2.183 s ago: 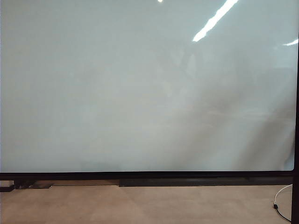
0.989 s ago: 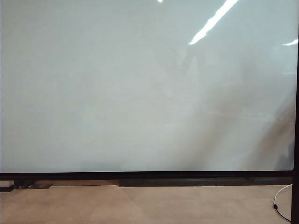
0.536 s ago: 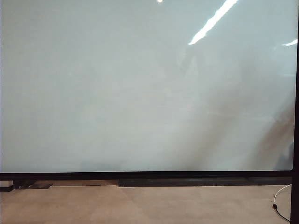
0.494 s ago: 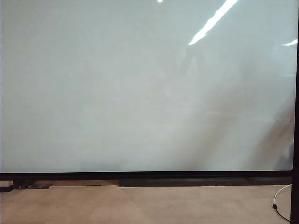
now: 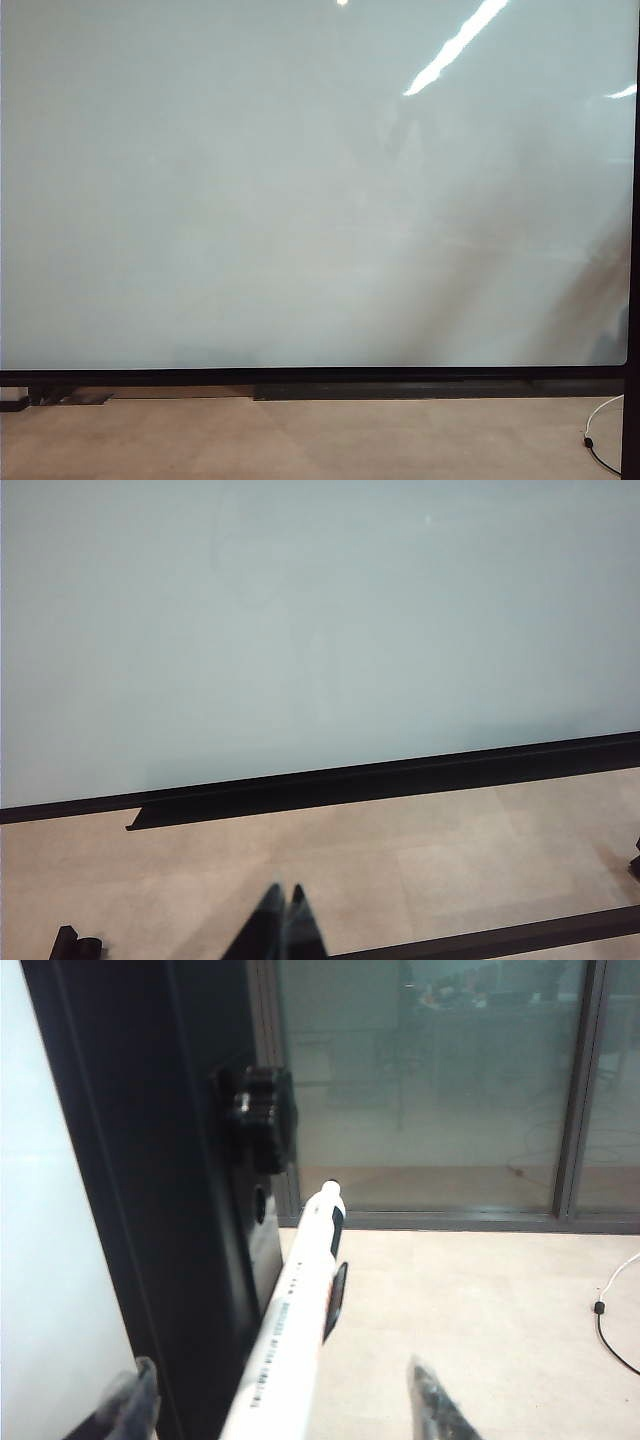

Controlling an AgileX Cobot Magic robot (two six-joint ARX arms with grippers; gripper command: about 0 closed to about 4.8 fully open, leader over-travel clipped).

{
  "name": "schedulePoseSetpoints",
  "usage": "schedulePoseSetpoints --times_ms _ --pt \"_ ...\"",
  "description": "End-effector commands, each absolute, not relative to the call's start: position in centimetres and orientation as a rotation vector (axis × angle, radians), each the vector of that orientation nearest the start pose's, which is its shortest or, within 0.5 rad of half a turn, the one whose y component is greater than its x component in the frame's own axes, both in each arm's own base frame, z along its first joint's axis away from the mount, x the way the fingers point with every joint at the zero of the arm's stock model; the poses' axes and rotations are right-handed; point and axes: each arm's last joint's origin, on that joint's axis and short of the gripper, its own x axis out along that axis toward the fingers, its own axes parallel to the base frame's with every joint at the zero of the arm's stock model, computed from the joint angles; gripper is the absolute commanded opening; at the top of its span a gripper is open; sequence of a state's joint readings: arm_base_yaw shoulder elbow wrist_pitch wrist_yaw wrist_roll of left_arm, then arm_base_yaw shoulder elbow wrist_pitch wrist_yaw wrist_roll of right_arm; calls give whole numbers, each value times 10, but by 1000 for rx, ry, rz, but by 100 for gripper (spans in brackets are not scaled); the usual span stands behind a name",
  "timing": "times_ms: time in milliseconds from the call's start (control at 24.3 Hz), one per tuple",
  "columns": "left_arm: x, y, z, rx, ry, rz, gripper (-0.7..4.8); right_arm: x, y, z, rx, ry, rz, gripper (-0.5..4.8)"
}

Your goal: Pick up the pen on the shelf to the right of the whiteboard and draw a triangle.

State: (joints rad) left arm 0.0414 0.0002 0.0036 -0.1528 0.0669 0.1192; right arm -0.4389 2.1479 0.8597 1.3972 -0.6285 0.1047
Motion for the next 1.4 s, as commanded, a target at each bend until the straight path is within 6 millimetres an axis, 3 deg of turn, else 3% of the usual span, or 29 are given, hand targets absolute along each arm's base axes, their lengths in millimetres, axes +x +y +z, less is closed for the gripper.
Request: schedulePoseSetpoints --times_ms 41,330,536,1401 --pt "96 2 152 112 133 -34 -5 352 -147 123 36 -112 196 323" --pt "96 2 152 112 133 -34 -5 351 -147 126 31 -121 196 322" --pt "96 2 152 112 133 -34 -5 351 -147 126 31 -121 197 266" --pt "96 2 152 112 133 -34 -5 351 -146 126 30 -119 216 195"
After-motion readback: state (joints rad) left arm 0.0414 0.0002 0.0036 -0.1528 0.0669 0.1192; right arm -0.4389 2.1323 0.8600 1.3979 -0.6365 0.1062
